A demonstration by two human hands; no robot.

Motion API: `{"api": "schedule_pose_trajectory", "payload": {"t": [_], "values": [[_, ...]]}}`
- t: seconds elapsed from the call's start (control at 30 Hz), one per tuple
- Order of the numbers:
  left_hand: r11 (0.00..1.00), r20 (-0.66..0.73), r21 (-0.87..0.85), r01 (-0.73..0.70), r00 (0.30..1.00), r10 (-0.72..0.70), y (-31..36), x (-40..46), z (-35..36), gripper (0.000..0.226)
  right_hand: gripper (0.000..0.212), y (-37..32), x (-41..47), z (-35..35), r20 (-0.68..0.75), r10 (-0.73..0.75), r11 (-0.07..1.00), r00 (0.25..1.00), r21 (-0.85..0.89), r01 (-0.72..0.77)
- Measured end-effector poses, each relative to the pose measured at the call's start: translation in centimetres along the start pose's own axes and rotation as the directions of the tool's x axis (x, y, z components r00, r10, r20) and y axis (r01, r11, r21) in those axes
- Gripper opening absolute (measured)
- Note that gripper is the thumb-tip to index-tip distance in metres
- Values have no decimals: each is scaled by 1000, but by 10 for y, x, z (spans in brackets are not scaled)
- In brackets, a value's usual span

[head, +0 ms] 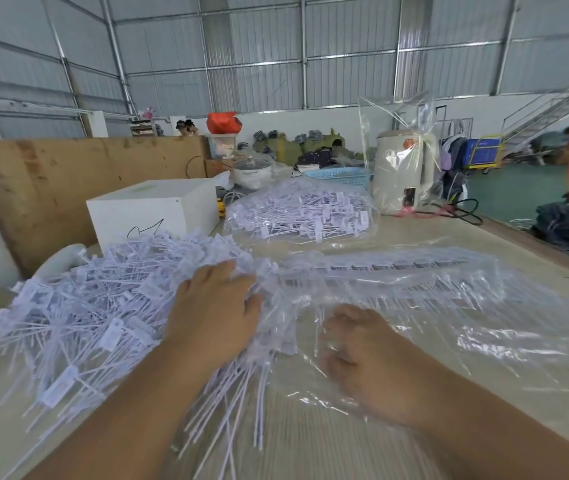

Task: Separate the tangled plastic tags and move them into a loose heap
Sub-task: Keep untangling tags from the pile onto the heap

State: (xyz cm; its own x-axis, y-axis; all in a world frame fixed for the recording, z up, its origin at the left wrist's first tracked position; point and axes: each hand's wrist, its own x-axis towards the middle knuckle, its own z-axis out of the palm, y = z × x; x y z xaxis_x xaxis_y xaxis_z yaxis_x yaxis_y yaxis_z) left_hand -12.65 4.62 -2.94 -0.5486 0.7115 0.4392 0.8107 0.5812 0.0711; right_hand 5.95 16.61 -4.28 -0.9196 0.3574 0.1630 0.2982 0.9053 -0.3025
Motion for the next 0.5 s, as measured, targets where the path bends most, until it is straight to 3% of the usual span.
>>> {"api": "schedule_pose_trajectory", "payload": {"t": [0.07, 0.13, 0.3, 0.4, 0.5], "values": [[1000, 81, 28, -1, 997, -1, -4, -1, 8, 40, 27, 1, 2, 3, 17, 19, 999, 1000, -46, -18], [999, 26, -31, 13, 1000, -12, -5, -1, 9, 40, 35, 0, 4, 5, 6, 19, 999, 1000, -44, -19], [949, -159, -307, -68, 987, 20, 16, -8, -9, 56, 26, -4, 2, 9, 78, -89, 995, 993, -47, 93], [966, -151, -215, -141, 982, 109, 28, -15, -13, 53, 26, -4, -3, 2, 119, -97, 993, 988, -48, 103], [979, -102, -128, -156, 984, 144, 33, -17, -11, 21, 32, -2, -8, -9, 108, -25, 1000, 994, 10, 24]]}}
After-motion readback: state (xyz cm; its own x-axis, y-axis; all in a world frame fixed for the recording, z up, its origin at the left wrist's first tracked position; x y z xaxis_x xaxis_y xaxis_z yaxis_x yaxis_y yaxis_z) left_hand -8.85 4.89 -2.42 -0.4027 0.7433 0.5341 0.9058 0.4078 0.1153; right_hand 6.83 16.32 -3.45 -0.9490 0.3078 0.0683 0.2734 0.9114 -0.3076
